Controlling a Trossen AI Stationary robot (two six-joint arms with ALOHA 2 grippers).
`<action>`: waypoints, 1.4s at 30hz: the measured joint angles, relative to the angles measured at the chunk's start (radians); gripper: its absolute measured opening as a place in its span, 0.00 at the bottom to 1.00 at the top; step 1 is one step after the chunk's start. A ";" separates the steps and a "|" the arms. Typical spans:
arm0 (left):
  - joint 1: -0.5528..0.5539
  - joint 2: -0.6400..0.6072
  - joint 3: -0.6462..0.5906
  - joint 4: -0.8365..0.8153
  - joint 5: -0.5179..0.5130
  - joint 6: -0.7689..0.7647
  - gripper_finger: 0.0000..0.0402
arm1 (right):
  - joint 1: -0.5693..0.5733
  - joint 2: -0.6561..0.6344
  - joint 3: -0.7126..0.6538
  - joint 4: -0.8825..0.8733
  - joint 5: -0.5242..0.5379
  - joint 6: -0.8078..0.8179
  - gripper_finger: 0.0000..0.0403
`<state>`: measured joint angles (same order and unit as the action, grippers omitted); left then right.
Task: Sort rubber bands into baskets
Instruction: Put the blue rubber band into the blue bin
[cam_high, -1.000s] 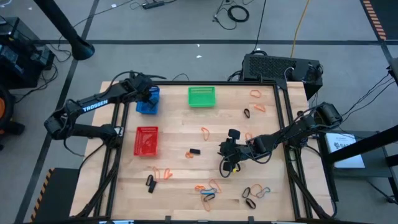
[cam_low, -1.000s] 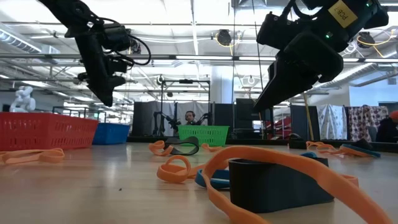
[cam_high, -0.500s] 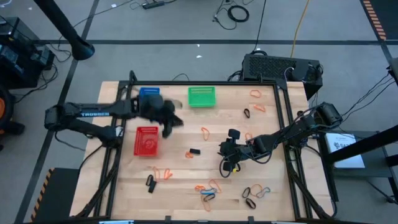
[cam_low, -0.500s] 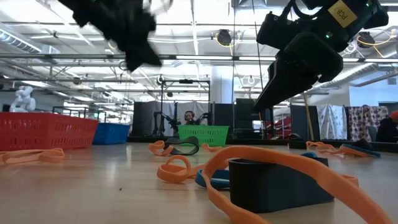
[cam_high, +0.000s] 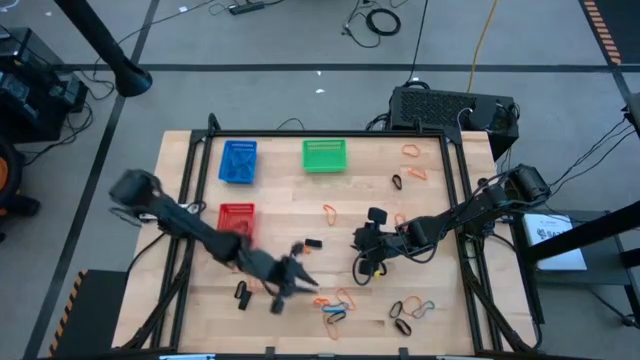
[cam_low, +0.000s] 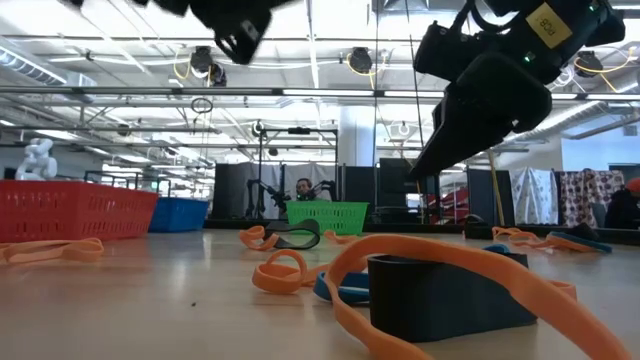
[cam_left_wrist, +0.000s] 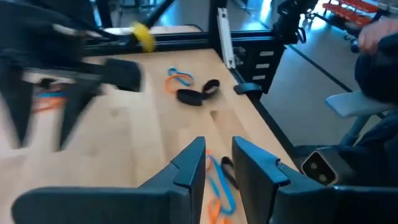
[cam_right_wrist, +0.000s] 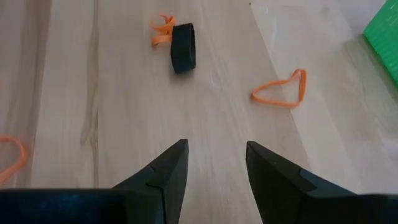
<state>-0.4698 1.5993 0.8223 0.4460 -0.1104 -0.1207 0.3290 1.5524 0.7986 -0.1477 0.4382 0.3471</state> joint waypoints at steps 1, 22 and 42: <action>-0.013 0.052 0.002 0.061 -0.008 0.007 0.21 | 0.000 0.000 0.000 -0.013 -0.010 0.000 0.38; 0.047 0.514 0.446 -0.198 -0.056 0.100 0.21 | 0.081 -0.050 0.014 -0.469 0.034 0.353 0.38; 0.070 0.580 0.447 -0.160 0.151 0.153 0.22 | 0.241 -0.051 0.012 -0.546 -0.023 0.715 0.38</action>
<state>-0.3994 2.1793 1.2697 0.2855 0.0402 0.0322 0.5704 1.5013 0.8108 -0.6937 0.4149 1.0622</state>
